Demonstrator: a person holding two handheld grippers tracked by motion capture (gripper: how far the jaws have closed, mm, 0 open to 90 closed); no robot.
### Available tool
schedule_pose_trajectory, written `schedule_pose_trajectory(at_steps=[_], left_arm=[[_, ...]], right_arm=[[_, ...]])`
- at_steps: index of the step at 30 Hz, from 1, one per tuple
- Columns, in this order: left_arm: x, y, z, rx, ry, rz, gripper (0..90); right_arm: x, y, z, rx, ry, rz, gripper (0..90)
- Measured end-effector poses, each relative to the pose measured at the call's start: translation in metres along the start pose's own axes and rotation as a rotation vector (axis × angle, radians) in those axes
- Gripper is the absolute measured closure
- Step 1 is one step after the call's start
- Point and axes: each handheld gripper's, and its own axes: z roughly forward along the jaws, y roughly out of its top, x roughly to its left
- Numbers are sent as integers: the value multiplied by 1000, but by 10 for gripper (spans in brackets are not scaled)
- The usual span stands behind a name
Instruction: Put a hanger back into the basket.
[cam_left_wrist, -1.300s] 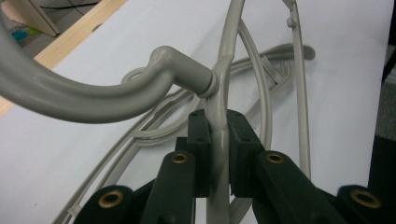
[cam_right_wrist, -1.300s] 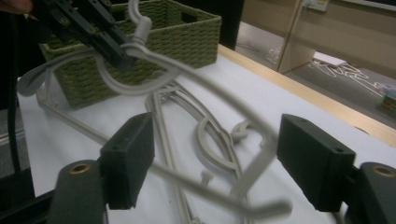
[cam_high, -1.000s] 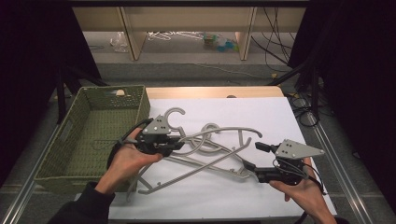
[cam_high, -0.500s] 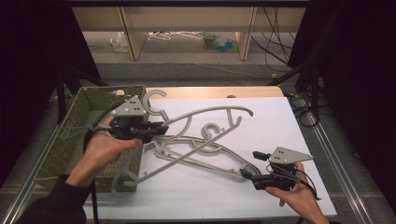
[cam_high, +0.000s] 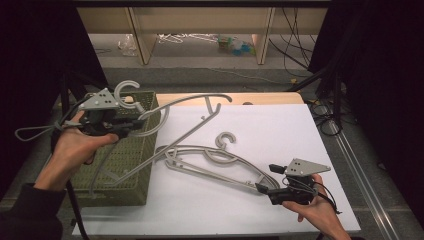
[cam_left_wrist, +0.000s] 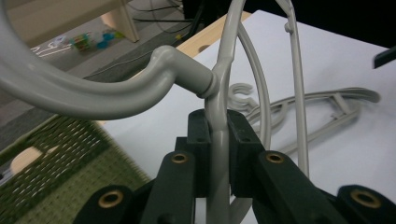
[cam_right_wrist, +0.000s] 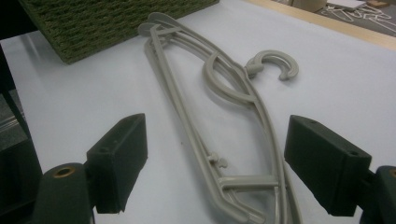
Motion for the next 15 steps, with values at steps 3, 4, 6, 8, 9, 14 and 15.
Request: schedule_pose_trajectory(at_steps=[3,4,6,8,9,14,15], left_arm=[[8,-5,-1,20,11,-13,811],[16,-9,-2,34,24,-4,811],[19,-11,-1,26,33,-13,810],[27,-14,-2,40,52,-13,811],[37,-17,-3,73,86,6,811],[61,-28,-1,93,140,29,810],[65,-31,-2,97,153,26,810]], right_arm=[[0,-1,1,-3,-1,-1,225],[-1,-1,1,0,-3,1,224],[-1,-1,1,4,-2,0,223],[-1,-2,1,24,-3,-3,223],[0,-2,3,14,8,-1,223],[0,-3,4,15,8,-6,221],[0,-3,4,15,11,-1,221]])
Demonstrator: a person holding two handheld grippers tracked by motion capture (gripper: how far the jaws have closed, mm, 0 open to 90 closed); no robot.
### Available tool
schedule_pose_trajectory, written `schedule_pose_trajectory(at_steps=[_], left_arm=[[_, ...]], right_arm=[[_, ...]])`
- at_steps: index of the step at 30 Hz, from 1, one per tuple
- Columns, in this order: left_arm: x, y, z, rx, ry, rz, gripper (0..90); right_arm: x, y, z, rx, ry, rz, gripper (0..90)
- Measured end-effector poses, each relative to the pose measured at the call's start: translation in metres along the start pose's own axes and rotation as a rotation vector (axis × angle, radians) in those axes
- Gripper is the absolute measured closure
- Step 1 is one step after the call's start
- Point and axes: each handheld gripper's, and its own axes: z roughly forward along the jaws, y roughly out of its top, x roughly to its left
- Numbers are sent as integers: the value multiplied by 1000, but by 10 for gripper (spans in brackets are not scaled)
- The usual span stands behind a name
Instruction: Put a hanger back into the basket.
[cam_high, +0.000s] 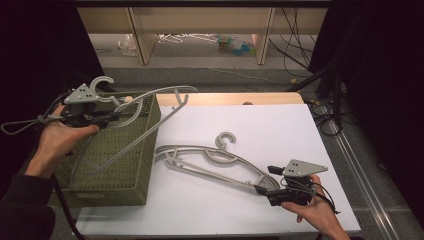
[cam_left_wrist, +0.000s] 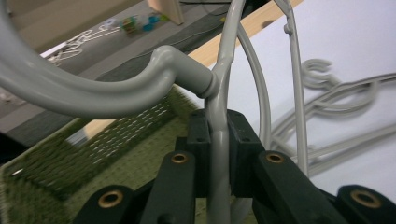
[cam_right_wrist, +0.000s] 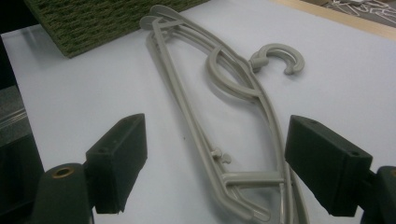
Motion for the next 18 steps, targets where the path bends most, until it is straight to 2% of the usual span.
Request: schedule_pose_trajectory(at_steps=[2,3,4,5,6,8,10,11,13,14,15,16,17,18], left_arm=[[8,-5,2,-15,20,-20,810],[14,-7,1,-2,29,-4,810],[16,-9,2,-26,41,-42,811],[22,-11,1,-16,52,-22,811],[22,-11,1,-16,52,-22,811],[32,-16,2,-31,82,-49,811],[40,-21,1,-4,82,-26,810],[42,-24,3,-19,93,-64,810],[47,-27,3,-6,97,-63,810],[51,-34,6,-19,110,-89,810],[55,-37,6,-6,112,-79,810],[56,-40,7,-15,121,-96,810],[56,-40,7,-15,121,-96,810],[62,-47,4,12,125,-85,810]], right_arm=[[0,0,0,4,-1,4,221],[0,-1,1,7,-3,7,221],[0,-1,1,7,-4,7,222],[0,-1,2,9,-2,8,222],[0,-1,2,13,5,9,222],[0,-2,3,14,7,6,222],[0,-2,3,13,5,5,222],[0,-2,3,13,6,9,222],[-1,-2,3,13,5,11,222],[0,-2,3,12,4,9,230],[-1,-2,2,8,1,3,230],[-1,-2,2,9,2,11,230],[-1,-2,2,9,2,11,230],[-1,-2,2,7,-5,12,230]])
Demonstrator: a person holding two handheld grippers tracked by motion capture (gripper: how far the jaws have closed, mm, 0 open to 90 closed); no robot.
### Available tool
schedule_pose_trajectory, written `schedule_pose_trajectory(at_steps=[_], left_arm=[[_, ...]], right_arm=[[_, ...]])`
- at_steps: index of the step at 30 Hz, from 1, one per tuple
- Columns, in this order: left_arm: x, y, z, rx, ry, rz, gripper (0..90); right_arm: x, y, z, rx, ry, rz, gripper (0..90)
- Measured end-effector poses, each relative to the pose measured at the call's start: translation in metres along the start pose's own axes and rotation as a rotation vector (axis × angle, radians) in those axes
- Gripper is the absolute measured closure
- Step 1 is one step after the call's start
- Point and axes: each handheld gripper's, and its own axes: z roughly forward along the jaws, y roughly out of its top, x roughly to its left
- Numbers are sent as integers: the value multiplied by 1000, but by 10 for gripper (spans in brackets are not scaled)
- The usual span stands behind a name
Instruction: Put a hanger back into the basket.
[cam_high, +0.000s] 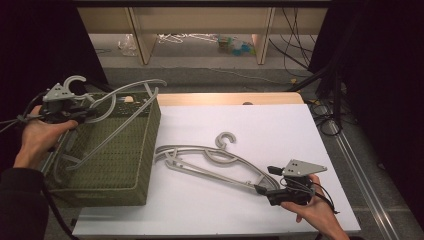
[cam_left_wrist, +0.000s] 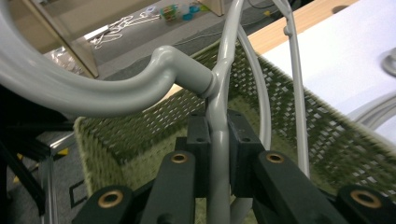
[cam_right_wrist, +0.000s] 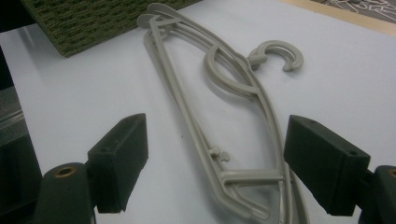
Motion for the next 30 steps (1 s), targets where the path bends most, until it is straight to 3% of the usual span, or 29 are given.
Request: schedule_pose_trajectory(at_steps=[1,3,6,9,10,16,17,22,24,30], left_arm=[[0,0,0,0,0,0,809],[5,-10,2,-17,21,-52,810],[10,-16,0,18,39,-17,809],[10,-20,2,21,44,-19,809],[12,-22,3,36,56,0,809],[10,-26,11,78,59,18,808],[10,-27,12,71,58,-1,809],[12,-28,16,102,79,-2,810],[13,-29,18,101,98,-22,809],[10,-32,29,133,69,-29,809]], right_arm=[[0,0,0,0,-1,-1,230],[0,0,0,14,-6,-6,230],[0,0,1,4,6,-6,235],[0,0,0,-2,3,-4,235],[0,0,0,-3,1,-2,235],[1,0,0,3,11,-3,238],[0,0,1,1,9,-9,238],[0,0,-1,6,7,-1,239],[0,0,-1,0,3,-7,239],[0,-1,1,5,10,-11,241]])
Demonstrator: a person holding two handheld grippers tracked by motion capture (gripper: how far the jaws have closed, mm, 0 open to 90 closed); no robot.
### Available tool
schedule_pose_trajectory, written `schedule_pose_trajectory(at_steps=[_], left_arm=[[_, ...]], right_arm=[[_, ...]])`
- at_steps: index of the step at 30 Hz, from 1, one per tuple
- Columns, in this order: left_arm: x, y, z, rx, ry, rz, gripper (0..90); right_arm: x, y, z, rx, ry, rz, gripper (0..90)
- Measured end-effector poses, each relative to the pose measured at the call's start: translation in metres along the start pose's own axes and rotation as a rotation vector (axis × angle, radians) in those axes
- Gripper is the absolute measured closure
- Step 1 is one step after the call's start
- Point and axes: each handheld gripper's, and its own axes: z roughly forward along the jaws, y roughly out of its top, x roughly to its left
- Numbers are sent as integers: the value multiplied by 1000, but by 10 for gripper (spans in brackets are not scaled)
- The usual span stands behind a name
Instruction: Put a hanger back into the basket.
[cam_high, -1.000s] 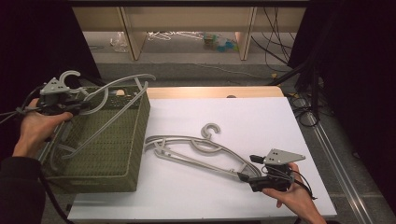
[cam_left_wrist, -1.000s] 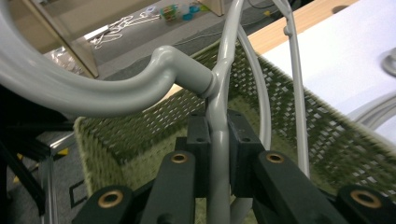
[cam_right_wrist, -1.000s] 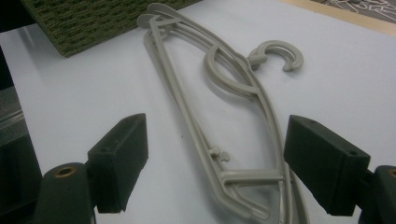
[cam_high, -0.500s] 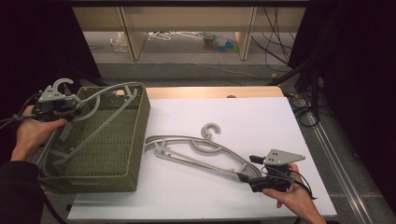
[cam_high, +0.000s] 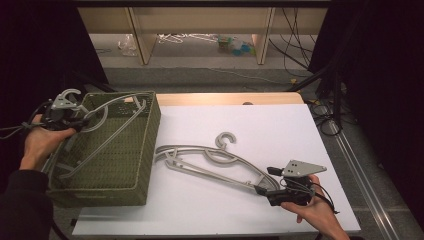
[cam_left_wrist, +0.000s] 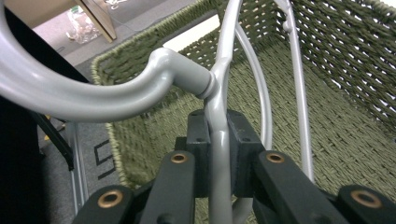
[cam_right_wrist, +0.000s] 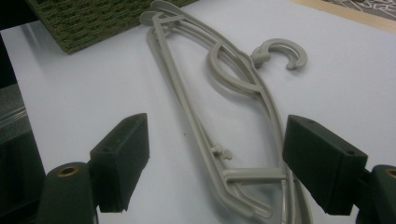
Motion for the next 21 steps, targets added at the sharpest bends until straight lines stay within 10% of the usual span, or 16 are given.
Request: schedule_pose_trajectory(at_steps=[21], left_arm=[[-4,-29,42,160,23,-32,770]], right_arm=[[0,-1,0,10,8,6,241]])
